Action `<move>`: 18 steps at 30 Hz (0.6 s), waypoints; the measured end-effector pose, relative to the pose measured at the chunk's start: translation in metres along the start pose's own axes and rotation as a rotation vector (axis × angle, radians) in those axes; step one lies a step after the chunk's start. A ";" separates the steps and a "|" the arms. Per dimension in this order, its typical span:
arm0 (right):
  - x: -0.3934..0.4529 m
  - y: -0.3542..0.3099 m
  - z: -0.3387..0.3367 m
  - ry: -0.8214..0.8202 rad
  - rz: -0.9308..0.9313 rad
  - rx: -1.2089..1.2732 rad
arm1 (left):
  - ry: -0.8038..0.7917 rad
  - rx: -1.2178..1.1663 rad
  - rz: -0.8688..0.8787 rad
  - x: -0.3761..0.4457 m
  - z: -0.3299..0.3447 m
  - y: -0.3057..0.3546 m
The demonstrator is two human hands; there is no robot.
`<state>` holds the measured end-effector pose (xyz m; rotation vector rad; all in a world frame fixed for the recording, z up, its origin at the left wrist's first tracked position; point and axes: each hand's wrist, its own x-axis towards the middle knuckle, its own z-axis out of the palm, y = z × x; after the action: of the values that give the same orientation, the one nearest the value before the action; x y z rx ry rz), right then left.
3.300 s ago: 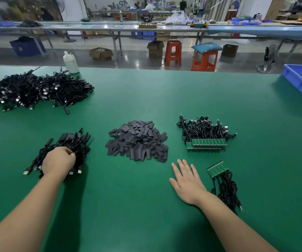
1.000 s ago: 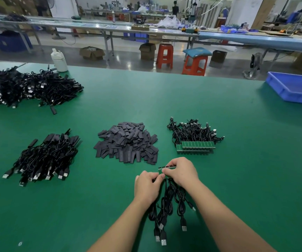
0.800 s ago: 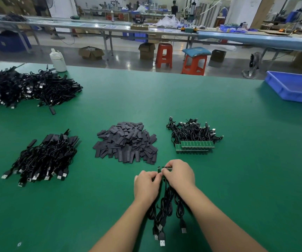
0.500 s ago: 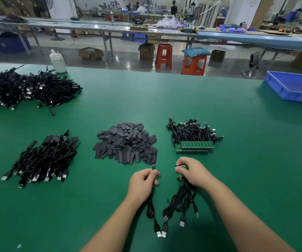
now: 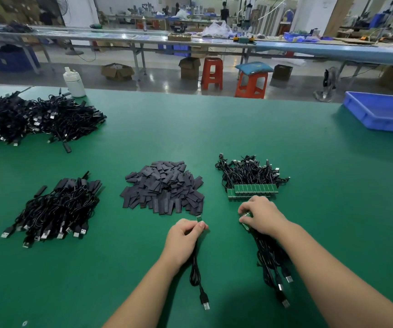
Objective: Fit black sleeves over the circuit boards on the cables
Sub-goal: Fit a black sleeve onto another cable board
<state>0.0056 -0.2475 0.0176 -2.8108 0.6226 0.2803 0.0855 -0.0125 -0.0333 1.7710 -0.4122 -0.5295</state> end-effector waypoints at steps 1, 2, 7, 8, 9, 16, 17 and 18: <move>0.000 -0.003 0.004 0.063 -0.008 -0.065 | -0.003 0.005 0.004 0.000 0.000 0.000; -0.001 -0.008 0.007 0.138 -0.017 -0.083 | -0.010 0.000 0.002 0.001 0.000 0.000; -0.012 -0.062 0.021 0.170 0.012 0.463 | -0.061 -0.132 -0.045 0.001 -0.004 0.002; -0.015 -0.077 0.028 0.093 0.023 0.608 | -0.063 -0.143 -0.045 0.001 -0.004 0.002; -0.018 -0.090 0.036 0.030 0.034 0.736 | -0.064 -0.149 -0.043 0.001 -0.004 0.003; -0.025 -0.114 0.061 -0.016 0.080 1.148 | -0.032 -0.269 -0.086 0.001 -0.007 0.006; -0.025 -0.111 0.061 -0.033 0.065 1.189 | -0.017 -0.305 -0.096 0.002 -0.007 0.006; -0.025 -0.110 0.061 -0.047 0.049 1.227 | -0.007 -0.333 -0.100 0.002 -0.007 0.006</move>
<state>0.0228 -0.1238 -0.0128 -1.6057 0.5638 -0.0456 0.0913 -0.0095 -0.0263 1.4739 -0.2259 -0.6366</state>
